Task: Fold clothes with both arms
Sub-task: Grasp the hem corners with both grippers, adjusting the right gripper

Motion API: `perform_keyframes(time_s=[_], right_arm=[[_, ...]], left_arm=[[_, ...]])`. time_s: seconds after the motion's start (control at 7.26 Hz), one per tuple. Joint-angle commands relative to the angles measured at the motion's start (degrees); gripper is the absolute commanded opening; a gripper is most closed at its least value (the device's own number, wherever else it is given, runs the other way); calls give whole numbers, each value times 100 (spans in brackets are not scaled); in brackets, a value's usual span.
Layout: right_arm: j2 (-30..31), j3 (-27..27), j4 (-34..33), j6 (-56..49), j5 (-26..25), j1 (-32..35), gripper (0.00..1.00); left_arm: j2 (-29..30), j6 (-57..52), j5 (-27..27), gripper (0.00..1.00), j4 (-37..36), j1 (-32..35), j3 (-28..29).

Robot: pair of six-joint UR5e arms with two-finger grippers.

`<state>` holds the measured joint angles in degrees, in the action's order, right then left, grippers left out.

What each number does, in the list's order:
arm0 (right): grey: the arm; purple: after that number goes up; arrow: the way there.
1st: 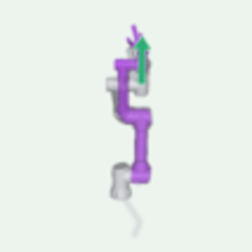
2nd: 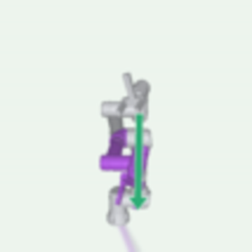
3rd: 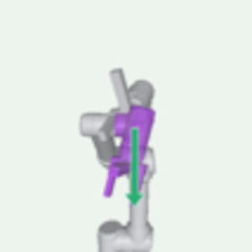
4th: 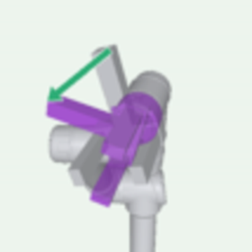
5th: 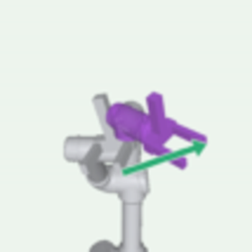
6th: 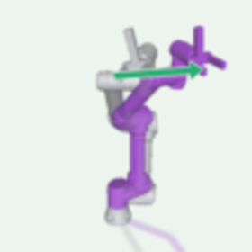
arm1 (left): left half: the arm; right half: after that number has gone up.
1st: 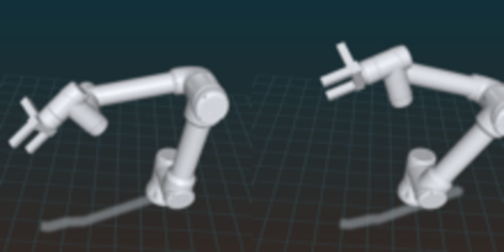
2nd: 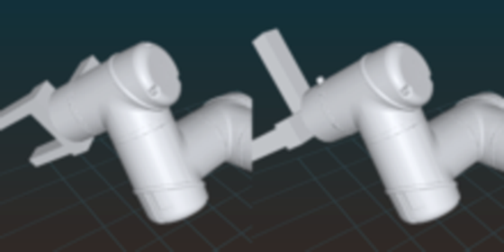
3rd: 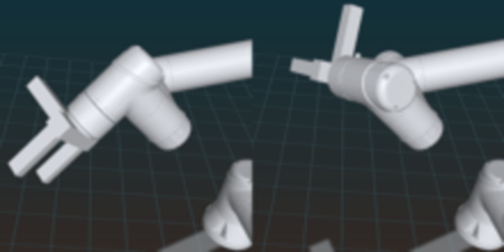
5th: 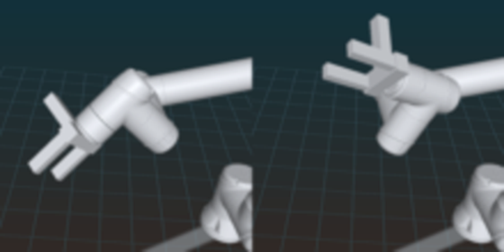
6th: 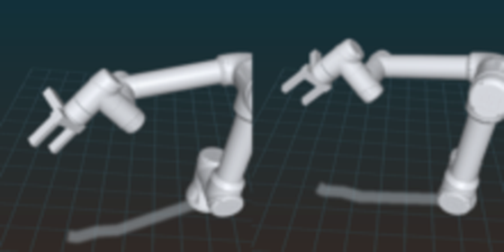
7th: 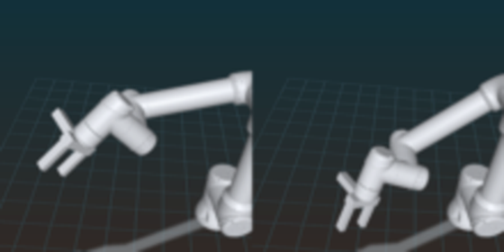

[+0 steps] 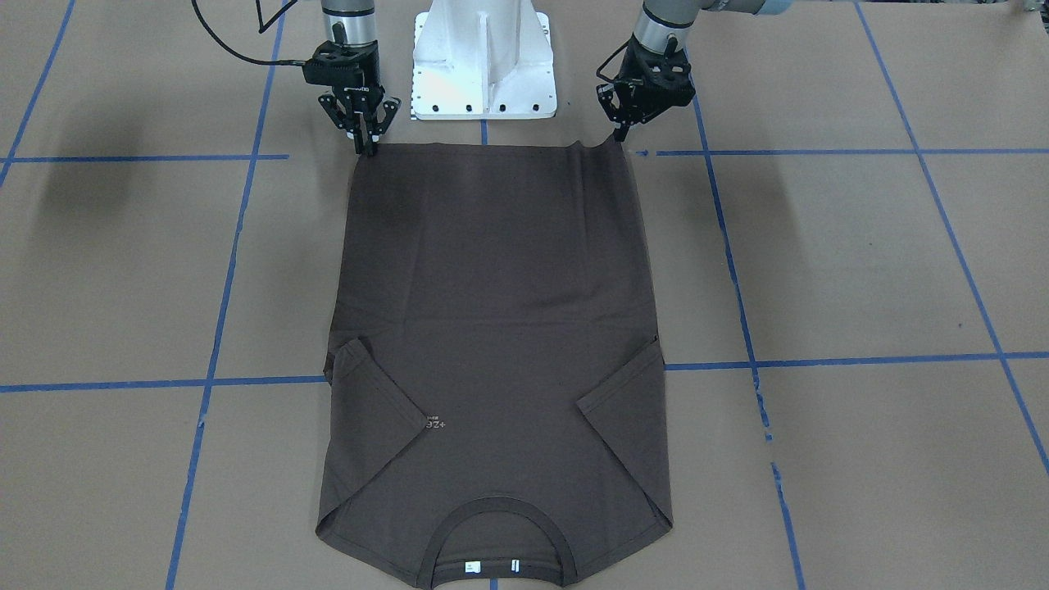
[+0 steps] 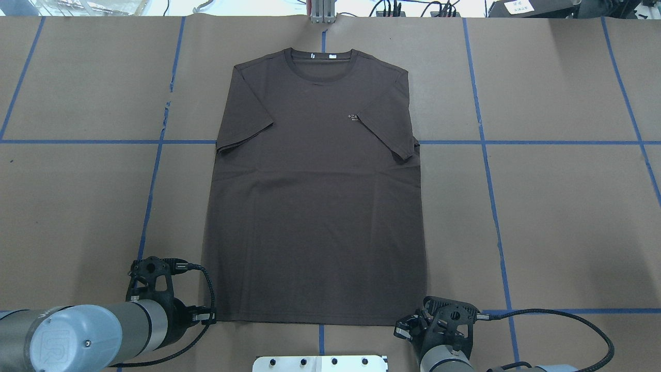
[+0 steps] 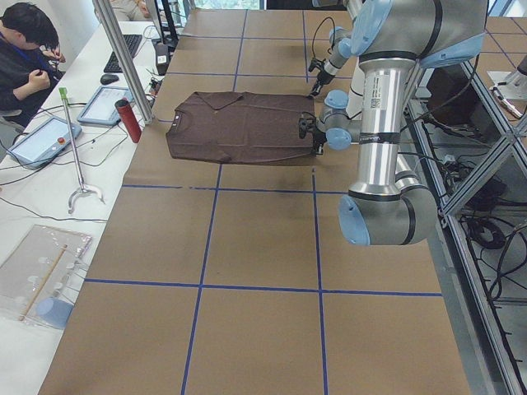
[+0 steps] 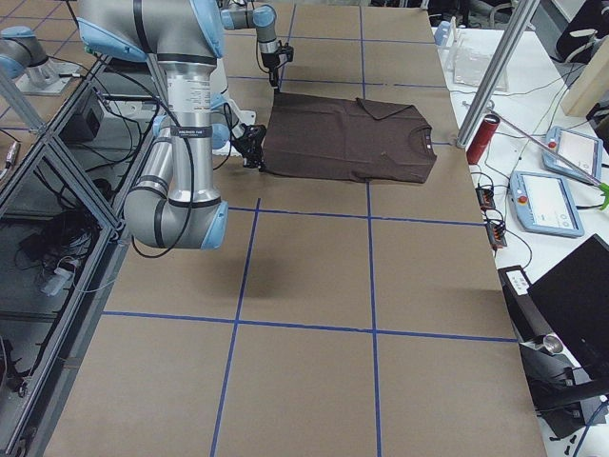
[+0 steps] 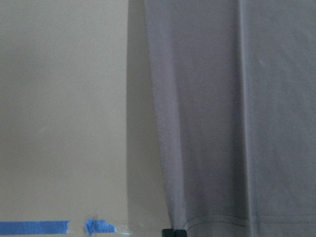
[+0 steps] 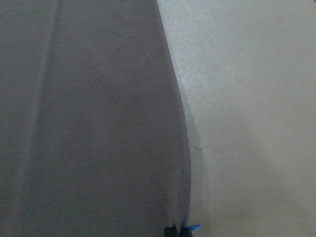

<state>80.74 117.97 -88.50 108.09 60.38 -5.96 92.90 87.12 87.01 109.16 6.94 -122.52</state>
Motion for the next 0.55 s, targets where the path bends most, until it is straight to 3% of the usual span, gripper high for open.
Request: perform_keyframes(time_s=[0.0,0.14,0.28,0.41], right_arm=[[-6,85,-9,-25,0,41,0],[3,365,-79,-51,70,120,0],[133,837,-140,-69,105,234,0],[283,1555,-698,-60,236,209,0]], left_arm=[[0,7,0,0,0,0,0],[9,-10,0,0,-26,-9,-105],[-8,-37,513,0,-183,26,-593],[35,-28,710,0,-959,0,-1311]])
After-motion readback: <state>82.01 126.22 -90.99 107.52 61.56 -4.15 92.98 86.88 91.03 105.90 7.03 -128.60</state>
